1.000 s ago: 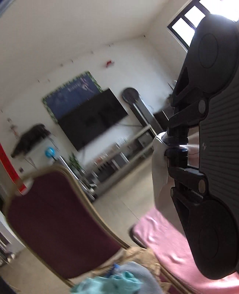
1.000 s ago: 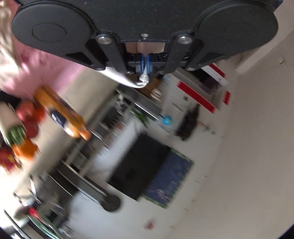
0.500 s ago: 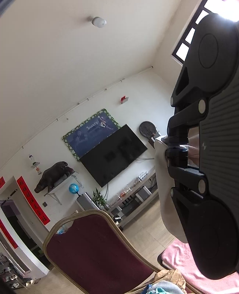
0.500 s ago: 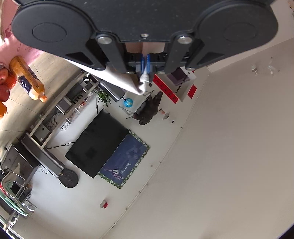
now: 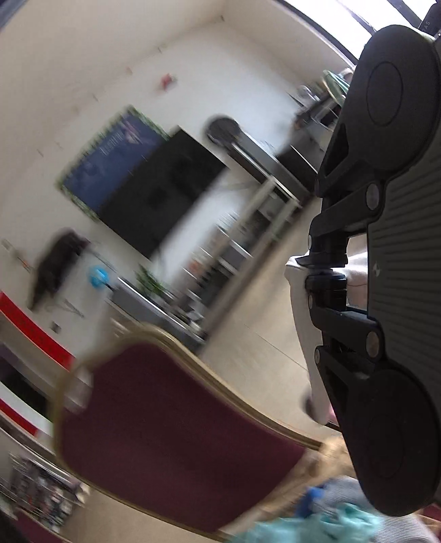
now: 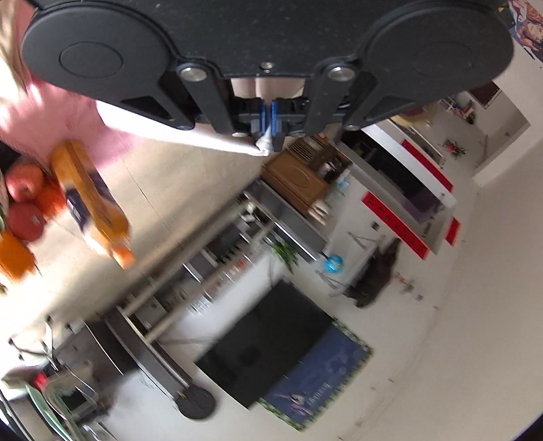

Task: Fold clothes
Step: 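Close both grippers on the grey garment and lift it high off the blanket, then lower the grey sweatshirt flat onto the pink blanket and open both grippers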

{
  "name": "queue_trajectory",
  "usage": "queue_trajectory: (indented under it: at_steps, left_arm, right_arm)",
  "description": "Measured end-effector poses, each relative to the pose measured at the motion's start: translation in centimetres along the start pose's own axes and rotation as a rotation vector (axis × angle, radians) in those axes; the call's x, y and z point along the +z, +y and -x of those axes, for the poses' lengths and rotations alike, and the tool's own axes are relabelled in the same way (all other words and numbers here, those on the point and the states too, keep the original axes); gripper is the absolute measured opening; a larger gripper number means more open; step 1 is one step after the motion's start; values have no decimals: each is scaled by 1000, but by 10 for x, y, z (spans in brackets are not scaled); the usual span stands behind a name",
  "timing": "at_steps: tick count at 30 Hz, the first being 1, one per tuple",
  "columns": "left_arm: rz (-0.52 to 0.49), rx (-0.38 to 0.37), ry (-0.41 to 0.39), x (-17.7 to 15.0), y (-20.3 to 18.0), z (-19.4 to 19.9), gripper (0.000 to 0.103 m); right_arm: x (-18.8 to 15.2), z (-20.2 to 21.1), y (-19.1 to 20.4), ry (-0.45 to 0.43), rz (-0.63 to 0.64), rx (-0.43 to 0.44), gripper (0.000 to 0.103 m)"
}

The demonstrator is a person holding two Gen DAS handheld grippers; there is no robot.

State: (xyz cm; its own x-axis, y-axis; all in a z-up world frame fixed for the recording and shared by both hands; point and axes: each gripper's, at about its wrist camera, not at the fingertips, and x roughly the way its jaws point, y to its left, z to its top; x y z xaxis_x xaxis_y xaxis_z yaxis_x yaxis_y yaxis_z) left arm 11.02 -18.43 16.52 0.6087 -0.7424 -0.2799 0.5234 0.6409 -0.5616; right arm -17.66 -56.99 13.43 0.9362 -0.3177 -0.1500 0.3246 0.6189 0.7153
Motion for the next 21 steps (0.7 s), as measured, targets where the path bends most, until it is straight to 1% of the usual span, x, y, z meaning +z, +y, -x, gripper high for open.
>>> queue_trajectory:
  at_steps: [2, 3, 5, 6, 8, 10, 13, 15, 17, 19, 21]
  left_arm:
    - [-47, -32, -57, 4, -8, 15, 2]
    - [-70, -48, -86, 6, -12, 22, 2]
    - [-117, -78, -140, 9, -19, 37, 2]
    - [-140, -70, -118, -5, -13, 37, 2]
    - [-160, -28, -38, -40, 6, 33, 2]
    - [-162, 20, 51, -79, 28, 27, 2]
    - [-76, 100, 223, -146, 78, 7, 2]
    - [-31, 174, 308, -192, 110, -10, 2]
    - [6, 255, 377, -228, 141, -26, 2]
    - [46, 303, 430, -249, 160, -35, 2]
    - [79, 337, 472, -264, 174, -39, 2]
  right_arm:
    - [8, 17, 18, -62, 74, 49, 3]
    - [7, 25, 19, -70, 97, 54, 3]
    - [-8, 36, 5, -38, 108, 39, 3]
    - [-16, 41, -1, -21, 114, 31, 3]
    - [-31, 52, -15, 12, 125, 16, 3]
    - [-56, 55, -40, 77, 109, -33, 4]
    - [-110, 51, -91, 190, 51, -142, 4]
    - [-147, 50, -125, 257, -11, -210, 4]
    - [-181, 46, -156, 332, -77, -268, 4]
    - [-209, 44, -178, 408, -134, -324, 4]
    - [-228, 45, -187, 468, -155, -366, 4]
